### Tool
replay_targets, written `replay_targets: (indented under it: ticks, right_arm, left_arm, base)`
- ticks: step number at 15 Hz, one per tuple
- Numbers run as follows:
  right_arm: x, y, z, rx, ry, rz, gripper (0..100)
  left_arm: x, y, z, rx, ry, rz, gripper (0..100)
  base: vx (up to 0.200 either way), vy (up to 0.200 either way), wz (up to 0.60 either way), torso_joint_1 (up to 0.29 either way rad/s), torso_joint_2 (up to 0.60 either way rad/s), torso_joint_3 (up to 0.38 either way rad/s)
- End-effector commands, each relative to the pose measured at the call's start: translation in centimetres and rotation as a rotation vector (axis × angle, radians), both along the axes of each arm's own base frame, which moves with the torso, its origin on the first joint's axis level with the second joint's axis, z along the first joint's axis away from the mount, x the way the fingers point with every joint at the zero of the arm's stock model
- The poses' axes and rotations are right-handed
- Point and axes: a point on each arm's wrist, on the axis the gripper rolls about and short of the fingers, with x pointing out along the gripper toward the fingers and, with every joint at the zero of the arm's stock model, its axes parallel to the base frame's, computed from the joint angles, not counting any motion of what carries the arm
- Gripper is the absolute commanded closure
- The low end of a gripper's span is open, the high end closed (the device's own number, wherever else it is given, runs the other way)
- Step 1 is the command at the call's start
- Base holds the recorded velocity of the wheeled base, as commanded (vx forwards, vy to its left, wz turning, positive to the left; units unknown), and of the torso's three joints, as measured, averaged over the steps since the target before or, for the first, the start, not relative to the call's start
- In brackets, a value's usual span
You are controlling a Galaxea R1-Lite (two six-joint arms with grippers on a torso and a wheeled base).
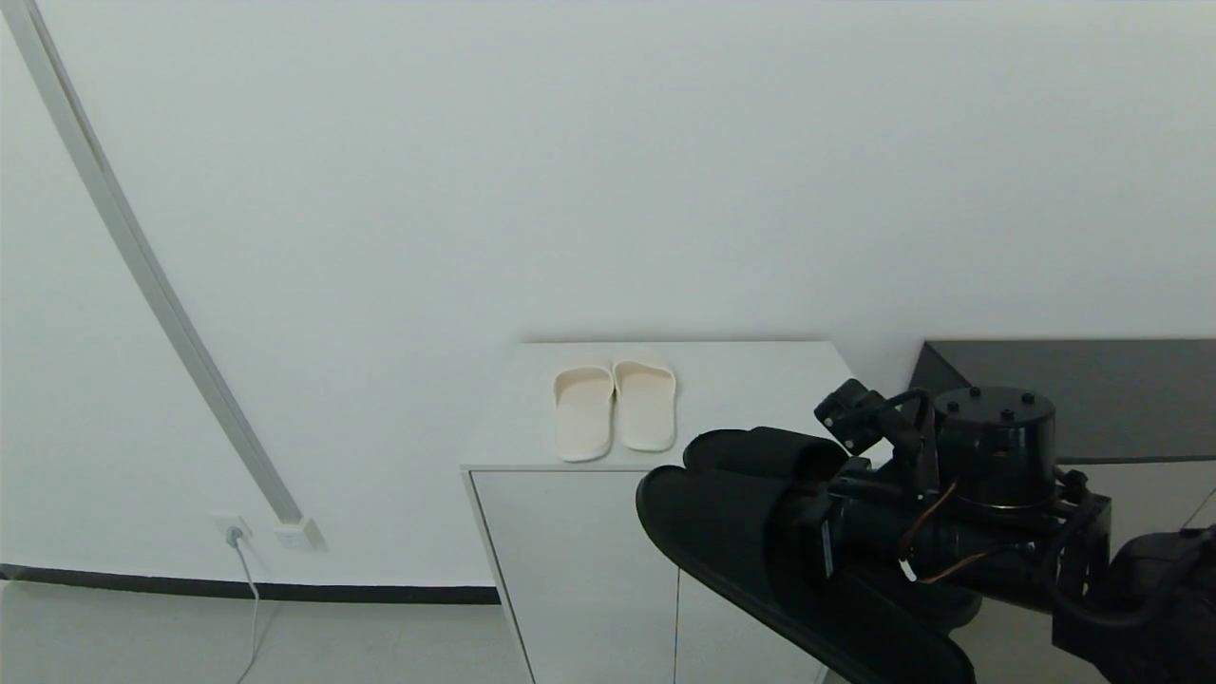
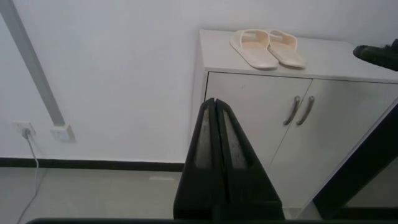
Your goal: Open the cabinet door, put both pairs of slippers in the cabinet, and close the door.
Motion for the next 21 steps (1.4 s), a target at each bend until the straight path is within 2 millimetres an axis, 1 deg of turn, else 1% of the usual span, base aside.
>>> replay_targets:
  ticks: [1, 3, 12, 21]
  right_arm:
    - [-0.25, -0.04, -0.15, -0.003, 0.004, 0.005, 100]
    - [-0.6, 0.04, -0.18, -0.005, 0.006, 0.014, 100]
    - [-0.67, 0.26, -0.36, -0.009, 0.011, 0.022, 100]
    - [-0.68, 0.42, -0.67, -0.015, 0.02, 0.025, 100]
  left_arm:
    - [0.01, 0.0, 0.0, -0.001, 0.001, 0.001, 100]
    - [0.01, 0.0, 0.0, -0.001, 0.001, 0.001, 100]
    - [0.01, 0.0, 0.0, -0.002, 0.001, 0.001, 100]
    - [0.01, 0.0, 0.0, 0.001, 0.001, 0.001, 100]
  base:
    - [0.0, 0.0, 0.0, 0.0, 0.0, 0.0]
    - [0.0, 0.0, 0.0, 0.0, 0.0, 0.0]
    - [0.0, 0.0, 0.0, 0.0, 0.0, 0.0]
    - [0.0, 0.0, 0.0, -0.145, 0.34, 0.181]
